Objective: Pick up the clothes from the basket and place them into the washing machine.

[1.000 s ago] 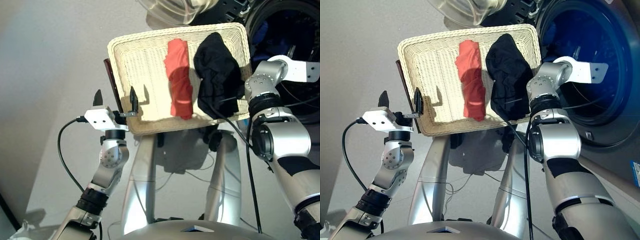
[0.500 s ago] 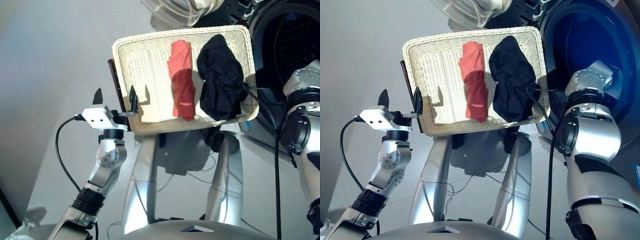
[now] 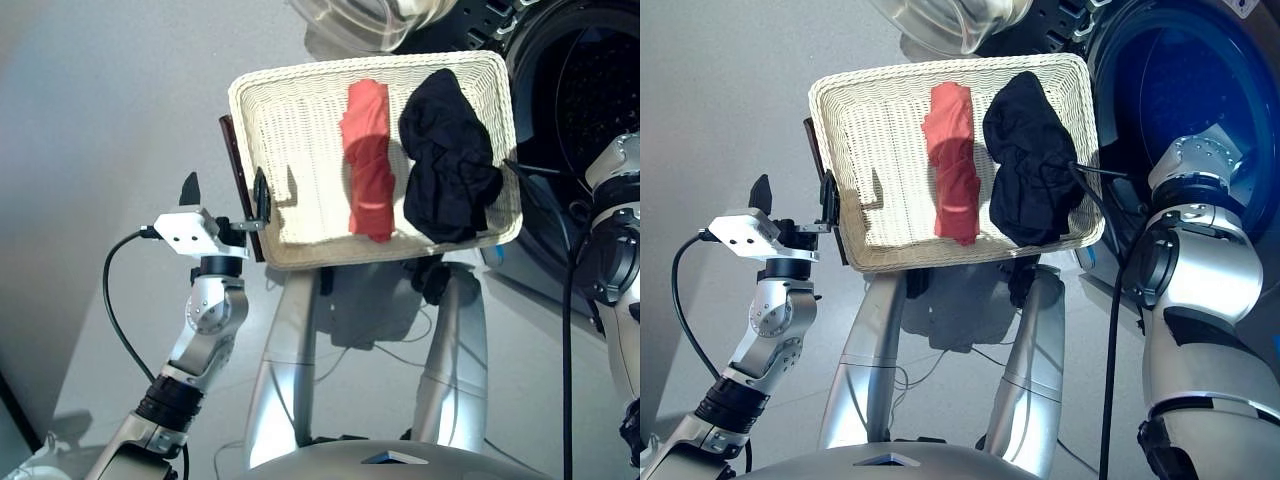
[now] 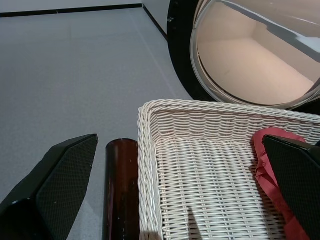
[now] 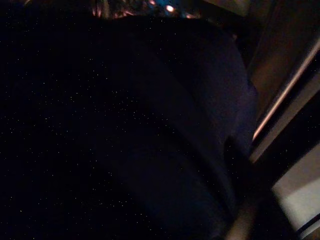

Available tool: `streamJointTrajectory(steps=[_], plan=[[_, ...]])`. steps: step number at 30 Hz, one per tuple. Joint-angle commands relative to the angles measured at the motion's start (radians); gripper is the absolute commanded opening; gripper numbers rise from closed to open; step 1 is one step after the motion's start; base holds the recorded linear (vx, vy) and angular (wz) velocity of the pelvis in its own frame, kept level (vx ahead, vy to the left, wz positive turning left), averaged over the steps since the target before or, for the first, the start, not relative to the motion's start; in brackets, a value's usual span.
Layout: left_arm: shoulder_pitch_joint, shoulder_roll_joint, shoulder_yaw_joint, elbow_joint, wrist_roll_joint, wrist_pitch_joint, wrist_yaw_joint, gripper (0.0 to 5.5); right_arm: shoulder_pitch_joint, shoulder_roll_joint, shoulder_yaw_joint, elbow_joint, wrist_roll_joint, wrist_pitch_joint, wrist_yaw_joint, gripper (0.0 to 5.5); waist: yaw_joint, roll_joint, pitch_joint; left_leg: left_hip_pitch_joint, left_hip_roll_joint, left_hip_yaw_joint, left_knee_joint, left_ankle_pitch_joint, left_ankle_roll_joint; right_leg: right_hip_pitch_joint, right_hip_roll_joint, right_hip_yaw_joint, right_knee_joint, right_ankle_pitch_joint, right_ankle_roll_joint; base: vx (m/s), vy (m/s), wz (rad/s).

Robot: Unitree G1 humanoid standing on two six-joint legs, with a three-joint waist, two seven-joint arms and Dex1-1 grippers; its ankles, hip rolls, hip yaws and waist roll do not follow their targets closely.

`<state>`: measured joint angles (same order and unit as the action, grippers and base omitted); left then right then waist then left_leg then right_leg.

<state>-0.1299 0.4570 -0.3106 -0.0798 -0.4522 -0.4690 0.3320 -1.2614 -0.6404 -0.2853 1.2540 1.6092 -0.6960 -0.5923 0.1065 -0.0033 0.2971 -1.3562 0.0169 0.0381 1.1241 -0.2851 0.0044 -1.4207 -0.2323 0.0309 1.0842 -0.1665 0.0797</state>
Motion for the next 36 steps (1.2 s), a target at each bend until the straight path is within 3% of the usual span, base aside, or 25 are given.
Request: streamJointTrajectory(steps=[1,6,14,18,20,22,24,25,36], plan=[[0.008,-0.004,0.035,-0.096,-0.004,-0.048,-0.009,5.50,0.034,-0.104,0.101,0.004,-0.050,-0.057,0.068,5.50,-0.036,0.016,-0.045,-0.024,0.025,-0.015,-0.014,0.000,0.031,0.044,0.012,0.039,0.010,-0.039,-0.034,0.000,0.000,0.000],[0.019,-0.009,0.040,-0.090,-0.012,-0.042,-0.010,5.50,0.018,-0.099,0.117,0.047,-0.054,-0.039,0.057,5.50,-0.035,0.013,-0.046,-0.024,0.024,-0.016,-0.012,0.001,0.031,0.046,0.013,0.037,0.010,-0.037,-0.036,0.000,0.000,0.000],[0.038,-0.021,0.059,-0.092,-0.029,-0.044,-0.036,5.50,-0.008,-0.046,0.301,0.056,-0.198,0.107,0.103,5.50,-0.032,0.004,-0.030,-0.016,0.029,-0.005,-0.023,0.008,0.032,0.050,0.014,0.032,0.000,-0.022,-0.036,0.000,0.000,0.000],[0.039,-0.038,0.065,-0.092,-0.034,-0.045,-0.042,5.50,0.015,0.032,0.325,0.005,-0.173,0.093,0.155,5.50,-0.035,0.004,-0.019,-0.017,0.030,-0.004,-0.018,0.011,0.033,0.050,0.019,0.032,0.003,-0.020,-0.038,0.000,0.000,0.000],[0.031,-0.053,0.065,-0.089,-0.035,-0.039,-0.050,5.50,0.069,0.114,0.302,-0.084,-0.076,0.081,0.245,5.50,-0.040,0.004,-0.014,-0.017,0.029,-0.005,-0.016,0.012,0.034,0.051,0.019,0.031,0.006,-0.022,-0.040,0.000,0.000,0.000],[0.025,-0.062,0.066,-0.067,-0.043,-0.045,-0.059,5.50,0.130,0.145,0.360,-0.134,-0.168,0.094,0.254,5.50,-0.047,-0.003,-0.011,-0.014,0.031,-0.004,-0.016,0.015,0.033,0.052,0.021,0.031,0.004,-0.020,-0.041,0.000,0.000,0.000],[0.026,-0.076,0.064,-0.068,-0.048,-0.045,-0.066,5.50,0.206,0.199,0.382,-0.252,-0.157,0.102,0.310,5.50,-0.056,-0.006,-0.005,-0.012,0.032,-0.003,-0.018,0.018,0.033,0.056,0.022,0.029,0.002,-0.020,-0.042,0.000,0.000,0.000],[0.026,-0.083,0.075,-0.054,-0.048,-0.048,-0.069,5.50,0.260,0.203,0.431,-0.292,-0.237,0.123,0.322,5.50,-0.061,-0.010,-0.001,-0.009,0.032,-0.001,-0.023,0.020,0.032,0.059,0.022,0.027,-0.001,-0.020,-0.043,0.000,0.000,0.000],[0.049,-0.116,0.093,-0.027,0.013,-0.055,-0.055,5.50,0.623,0.295,0.617,-0.720,-0.438,0.170,0.446,5.50,-0.091,-0.015,0.003,-0.004,0.031,0.002,-0.041,0.032,0.037,0.066,0.030,0.022,-0.025,-0.015,-0.045,0.000,0.000,0.000]])
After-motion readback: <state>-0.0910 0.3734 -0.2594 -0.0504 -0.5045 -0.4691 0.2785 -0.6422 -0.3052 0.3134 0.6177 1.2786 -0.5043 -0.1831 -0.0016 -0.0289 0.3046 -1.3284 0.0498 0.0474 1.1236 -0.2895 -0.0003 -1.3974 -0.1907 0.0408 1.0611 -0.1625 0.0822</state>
